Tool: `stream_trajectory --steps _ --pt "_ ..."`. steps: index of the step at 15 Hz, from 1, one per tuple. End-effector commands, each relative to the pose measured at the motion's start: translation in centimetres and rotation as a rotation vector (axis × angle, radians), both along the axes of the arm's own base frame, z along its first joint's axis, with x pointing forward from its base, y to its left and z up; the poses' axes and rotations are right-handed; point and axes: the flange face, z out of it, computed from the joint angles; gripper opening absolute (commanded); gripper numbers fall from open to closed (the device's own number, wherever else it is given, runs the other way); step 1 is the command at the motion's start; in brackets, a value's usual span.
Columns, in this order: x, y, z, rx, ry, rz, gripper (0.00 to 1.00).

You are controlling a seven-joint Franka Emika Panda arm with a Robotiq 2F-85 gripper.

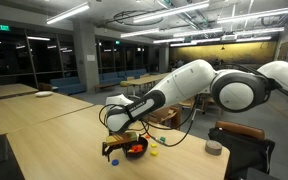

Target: Place the three rings inside the black bowl.

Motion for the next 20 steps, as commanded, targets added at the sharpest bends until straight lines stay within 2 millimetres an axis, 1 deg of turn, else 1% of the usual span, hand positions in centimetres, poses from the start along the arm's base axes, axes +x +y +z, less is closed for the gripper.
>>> stream_trajectory --steps 1,7,14,17,20 --pt "1.0 0.7 -0.5 -0.009 -0.017 -0.012 1.00" --pt "2.0 0.6 -2.7 -0.010 -0.014 -0.060 1.00" --pt "3.3 0.6 -5.5 -0.020 -0.018 -0.176 1.00" --pt "3.8 0.5 -6.3 -0.027 -0.017 -0.220 1.00" --pt "4.2 0.1 -6.6 -0.034 -0.017 -0.259 1.00"
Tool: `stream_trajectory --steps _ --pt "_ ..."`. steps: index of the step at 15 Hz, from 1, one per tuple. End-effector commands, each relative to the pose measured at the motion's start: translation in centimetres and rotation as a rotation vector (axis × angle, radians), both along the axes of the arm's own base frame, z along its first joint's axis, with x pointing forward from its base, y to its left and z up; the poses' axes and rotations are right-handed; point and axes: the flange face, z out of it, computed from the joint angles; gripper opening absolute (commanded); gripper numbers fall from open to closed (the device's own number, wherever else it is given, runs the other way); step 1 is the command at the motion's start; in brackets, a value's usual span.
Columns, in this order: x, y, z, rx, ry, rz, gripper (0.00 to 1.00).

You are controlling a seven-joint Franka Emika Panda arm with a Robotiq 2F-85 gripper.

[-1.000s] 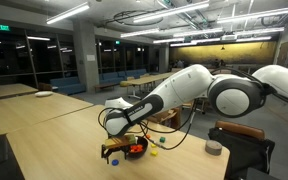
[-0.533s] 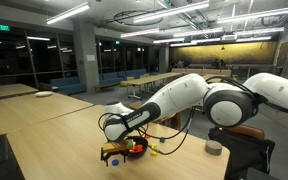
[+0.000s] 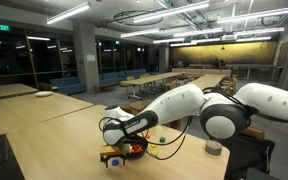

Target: Place the three rings inside the black bowl.

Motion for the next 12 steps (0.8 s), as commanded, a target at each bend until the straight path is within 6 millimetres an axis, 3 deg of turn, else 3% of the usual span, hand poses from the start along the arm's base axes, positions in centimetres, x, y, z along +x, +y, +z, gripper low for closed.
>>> stream_trajectory --steps 1,12 --pt "1.3 -0.1 0.3 -0.016 -0.021 -0.056 1.00" --pt "2.3 -2.4 -0.4 -0.040 -0.022 -0.153 1.00"
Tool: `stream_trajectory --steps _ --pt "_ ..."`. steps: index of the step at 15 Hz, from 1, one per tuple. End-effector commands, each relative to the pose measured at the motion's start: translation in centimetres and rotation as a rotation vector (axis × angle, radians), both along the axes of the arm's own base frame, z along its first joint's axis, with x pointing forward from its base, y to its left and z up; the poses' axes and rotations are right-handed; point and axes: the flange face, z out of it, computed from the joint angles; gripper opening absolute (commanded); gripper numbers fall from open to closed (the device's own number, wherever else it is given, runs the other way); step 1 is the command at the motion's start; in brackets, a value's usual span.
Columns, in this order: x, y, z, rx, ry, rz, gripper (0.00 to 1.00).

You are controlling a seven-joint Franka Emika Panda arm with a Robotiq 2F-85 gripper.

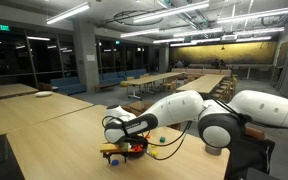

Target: Place the three rings inside the black bowl.

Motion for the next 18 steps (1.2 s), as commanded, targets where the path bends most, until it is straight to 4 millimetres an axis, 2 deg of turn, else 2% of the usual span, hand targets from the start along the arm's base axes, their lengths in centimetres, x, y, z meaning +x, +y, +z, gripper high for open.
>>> stream_trajectory --steps 1,5,6,14,18 --pt "0.6 -0.4 0.0 -0.017 -0.006 -0.036 1.00" --pt "0.5 -0.6 -0.5 -0.019 0.006 -0.053 1.00" --pt "0.6 -0.5 -0.4 -0.018 0.004 -0.054 0.79" --pt "0.9 -0.4 0.2 -0.006 -0.019 -0.037 0.19" --pt "1.1 -0.3 1.3 0.000 -0.029 -0.025 0.18"
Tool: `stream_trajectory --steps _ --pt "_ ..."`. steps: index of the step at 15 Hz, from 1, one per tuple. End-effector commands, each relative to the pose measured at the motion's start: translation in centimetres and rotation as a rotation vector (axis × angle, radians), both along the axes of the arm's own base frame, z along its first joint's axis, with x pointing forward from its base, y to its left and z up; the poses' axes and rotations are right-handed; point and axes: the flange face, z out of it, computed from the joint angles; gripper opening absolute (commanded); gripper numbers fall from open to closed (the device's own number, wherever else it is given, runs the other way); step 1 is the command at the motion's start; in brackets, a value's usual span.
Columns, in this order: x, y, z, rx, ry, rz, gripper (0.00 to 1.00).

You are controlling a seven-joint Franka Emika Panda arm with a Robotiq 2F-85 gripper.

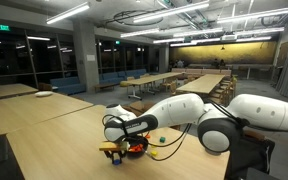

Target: Place the three rings inside the black bowl.

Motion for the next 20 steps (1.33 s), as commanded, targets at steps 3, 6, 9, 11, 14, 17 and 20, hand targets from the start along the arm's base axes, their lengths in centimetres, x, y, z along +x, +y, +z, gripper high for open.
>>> stream_trajectory --steps 3,6,9,11,14,17,20 --pt "0.9 -0.1 2.9 0.008 -0.042 0.007 0.18" --pt "1.5 -0.2 5.5 0.025 -0.079 0.005 0.18" --pt "2.1 -0.6 8.3 0.031 -0.122 0.000 0.18" --pt "2.6 -1.4 9.9 0.031 -0.146 -0.010 0.18" --pt "3.2 -3.2 11.3 0.019 -0.171 -0.031 0.18" --pt "3.8 -5.9 11.4 -0.009 -0.179 -0.058 0.18" --pt "4.3 -8.8 11.2 -0.030 -0.180 -0.091 0.18"
